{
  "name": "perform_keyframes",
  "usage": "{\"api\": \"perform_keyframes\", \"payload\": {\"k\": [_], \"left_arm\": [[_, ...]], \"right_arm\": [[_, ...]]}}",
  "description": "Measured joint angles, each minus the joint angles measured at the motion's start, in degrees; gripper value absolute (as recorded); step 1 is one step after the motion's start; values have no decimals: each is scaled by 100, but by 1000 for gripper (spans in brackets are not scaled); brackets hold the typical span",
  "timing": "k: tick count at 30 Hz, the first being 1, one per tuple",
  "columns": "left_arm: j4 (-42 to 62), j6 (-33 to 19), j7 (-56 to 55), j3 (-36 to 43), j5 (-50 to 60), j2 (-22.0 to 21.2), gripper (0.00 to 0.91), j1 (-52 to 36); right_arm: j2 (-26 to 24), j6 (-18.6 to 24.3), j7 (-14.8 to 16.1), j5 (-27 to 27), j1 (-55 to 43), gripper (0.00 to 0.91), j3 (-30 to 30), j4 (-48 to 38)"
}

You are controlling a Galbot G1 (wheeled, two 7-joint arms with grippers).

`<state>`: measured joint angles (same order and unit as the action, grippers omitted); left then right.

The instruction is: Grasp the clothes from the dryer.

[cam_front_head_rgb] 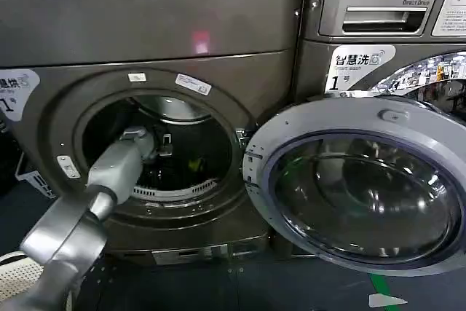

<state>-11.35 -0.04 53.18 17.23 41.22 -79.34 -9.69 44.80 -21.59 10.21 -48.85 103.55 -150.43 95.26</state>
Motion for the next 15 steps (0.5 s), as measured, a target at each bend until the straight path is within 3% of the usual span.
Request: {"api": "perform_keyframes", "payload": {"k": [2, 3, 4, 5, 7, 9, 15], "left_arm": [[45, 8, -55, 0, -43, -28, 907, 28], [69, 8, -71, 1, -58, -43, 819, 28], [91, 7, -77, 1, -64, -59, 705, 28], [118, 4, -77, 6, -62, -75, 478, 26], [146, -4, -77, 11, -71, -105, 125, 26], [172, -15, -75, 15, -82, -128, 57, 28], [202, -34, -87, 3, -87, -142, 0, 90]], "right_arm": [[0, 8, 5, 1, 2, 907, -1, -7], [0, 9, 9, 1, 3, 907, -2, -7], [-1, 9, 9, 1, 3, 907, -3, -7], [0, 12, 11, 2, 3, 907, -4, -9], [-3, 18, 12, 2, 1, 907, -10, -20], [-9, 21, 14, 7, -1, 907, -12, -34], [-28, 33, 14, 13, -6, 907, -26, -50]]}}
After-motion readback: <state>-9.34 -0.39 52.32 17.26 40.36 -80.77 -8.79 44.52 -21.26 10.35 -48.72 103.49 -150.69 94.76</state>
